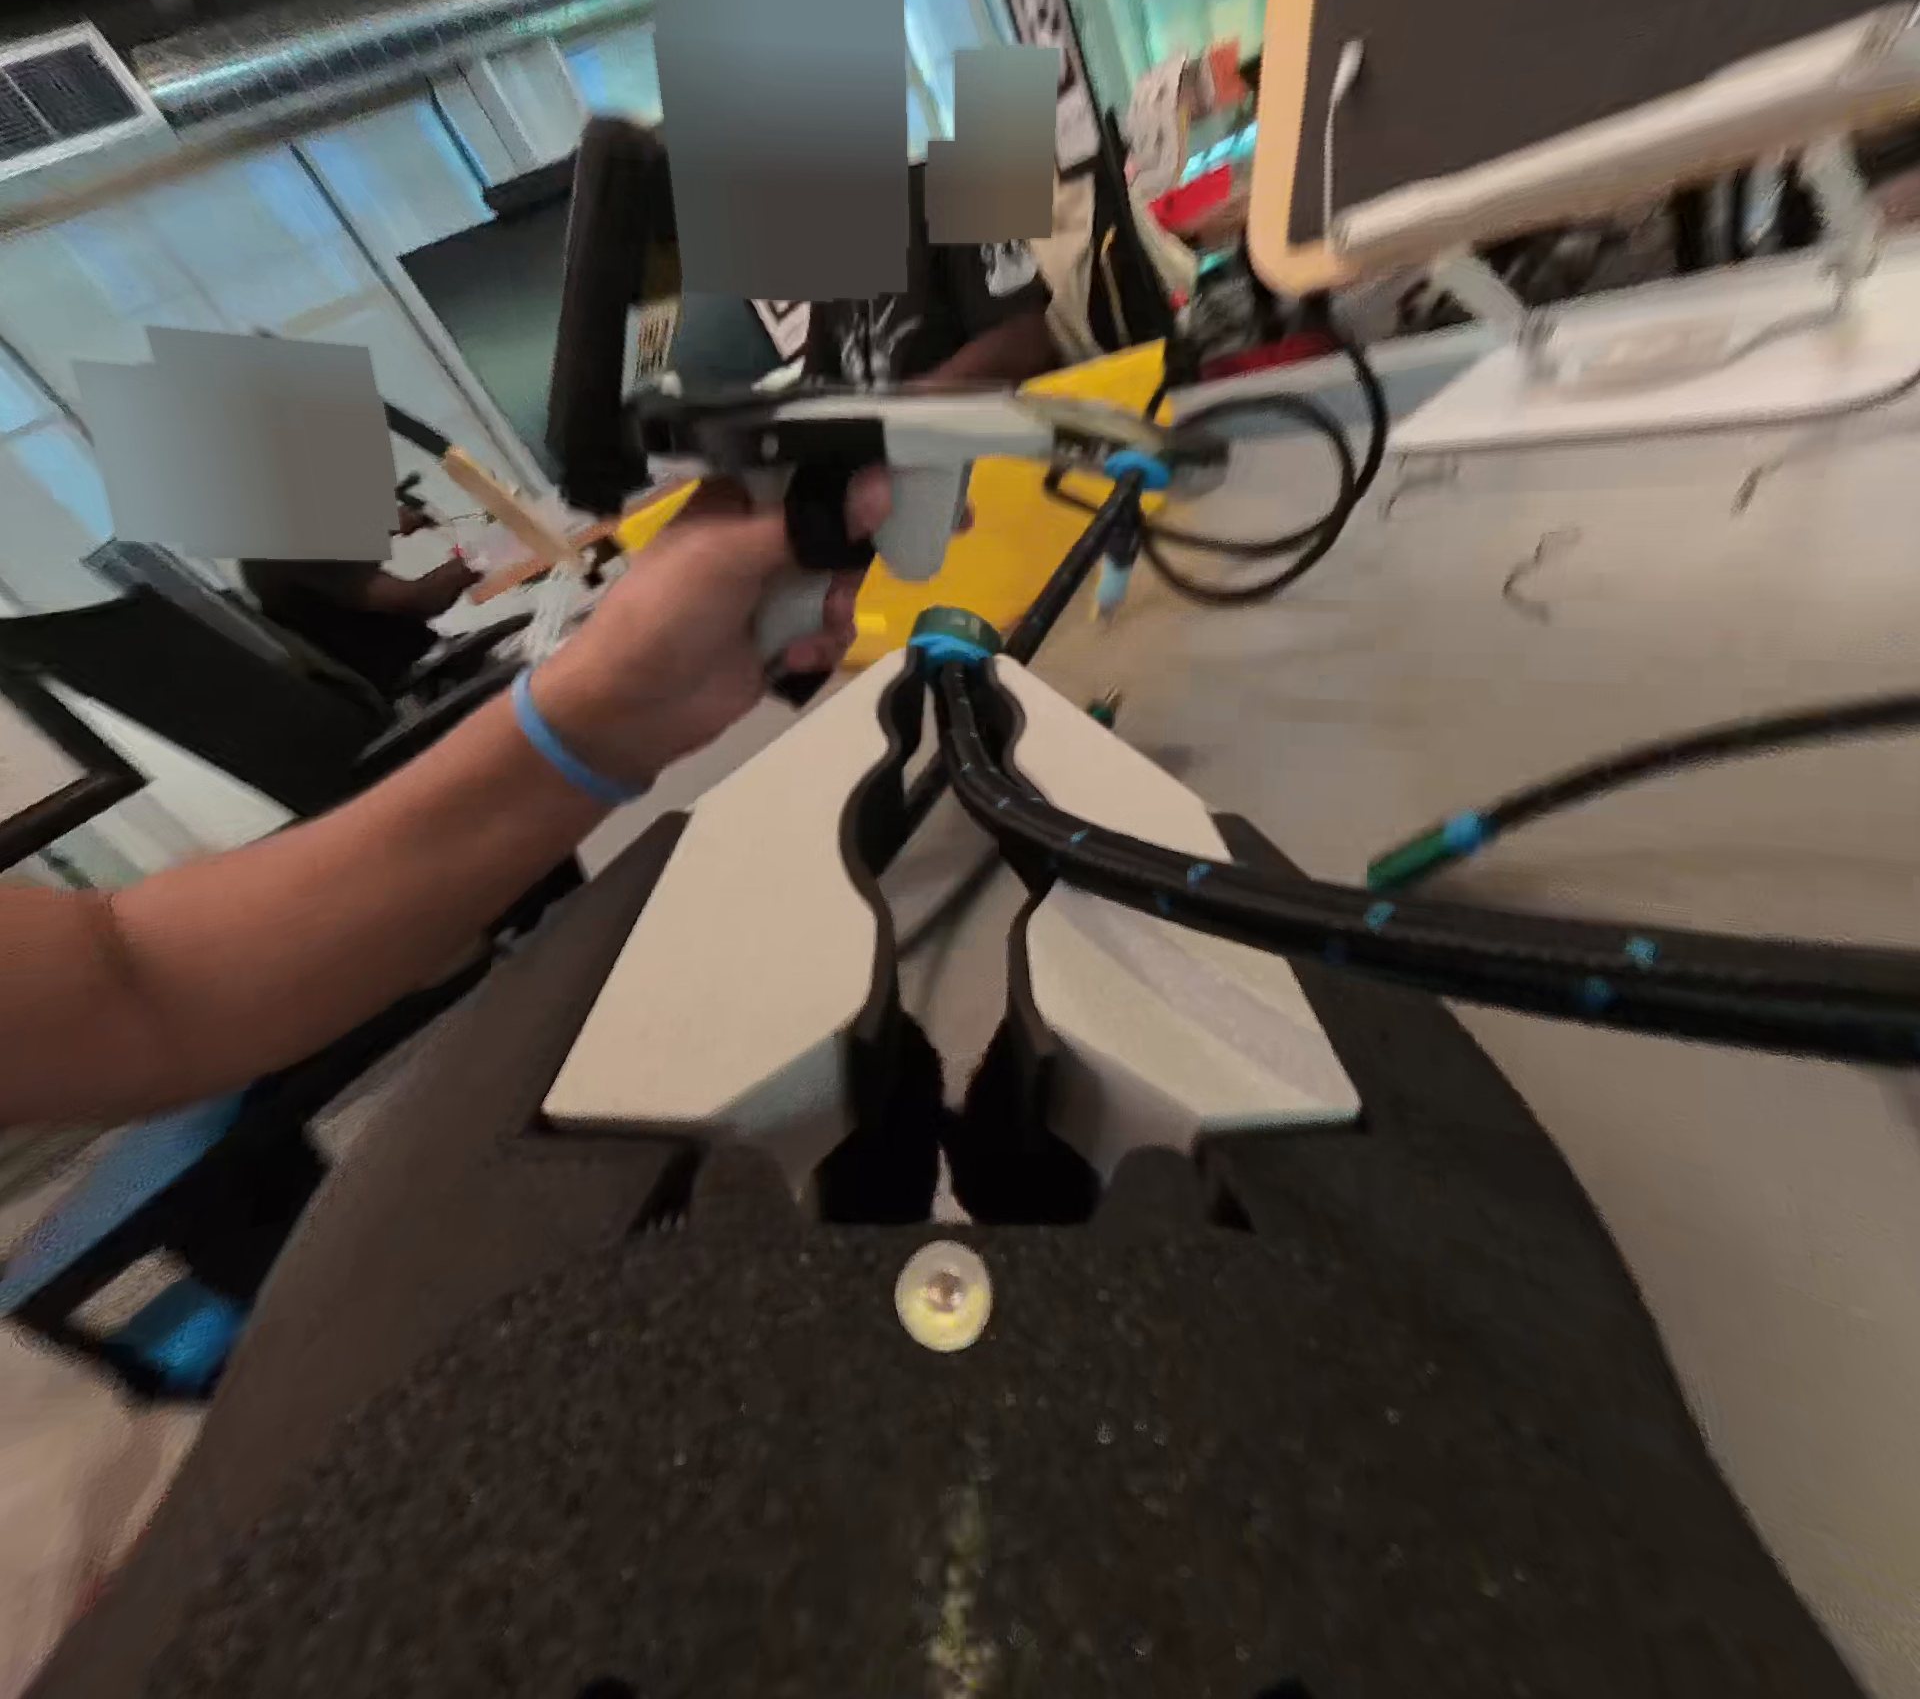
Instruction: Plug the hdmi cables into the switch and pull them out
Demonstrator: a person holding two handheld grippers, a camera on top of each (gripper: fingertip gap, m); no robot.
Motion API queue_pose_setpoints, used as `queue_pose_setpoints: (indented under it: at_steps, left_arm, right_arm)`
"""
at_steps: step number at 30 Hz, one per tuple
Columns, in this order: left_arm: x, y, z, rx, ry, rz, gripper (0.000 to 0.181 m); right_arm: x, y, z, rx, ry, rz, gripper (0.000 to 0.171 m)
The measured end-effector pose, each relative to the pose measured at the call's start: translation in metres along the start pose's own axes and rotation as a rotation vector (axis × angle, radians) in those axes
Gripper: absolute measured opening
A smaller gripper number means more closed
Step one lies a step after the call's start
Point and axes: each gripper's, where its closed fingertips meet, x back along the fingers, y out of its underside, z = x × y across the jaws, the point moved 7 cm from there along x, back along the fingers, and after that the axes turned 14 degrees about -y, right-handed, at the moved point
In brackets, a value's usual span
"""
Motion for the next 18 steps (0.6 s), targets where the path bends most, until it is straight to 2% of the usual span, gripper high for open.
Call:
queue_pose_setpoints:
  at_steps: [5,8,10,12,15,18]
  left_arm:
    - [0.023,0.01,-0.007,0.177,0.031,0.153,0.052]
    - [0.031,0.013,-0.01,0.287,0.085,0.213,0.052]
    - [0.035,0.013,-0.014,0.327,0.085,0.251,0.052]
    - [0.036,0.014,-0.014,0.354,0.096,0.264,0.052]
    - [0.033,0.017,-0.008,0.349,0.11,0.25,0.052]
    - [0.032,0.019,0.001,0.329,0.122,0.242,0.052]
  right_arm:
    - [-0.042,-0.05,-0.028,0.387,0.155,-0.047,0.009]
    - [-0.041,-0.074,-0.01,0.535,0.309,-0.018,0.009]
    - [-0.04,-0.067,0.015,0.507,0.373,-0.082,0.009]
    - [-0.052,-0.039,0.022,0.426,0.289,-0.188,0.009]
    - [-0.068,-0.01,0.005,0.423,0.208,-0.194,0.009]
    - [-0.074,-0.009,0.003,0.338,0.175,-0.113,0.009]
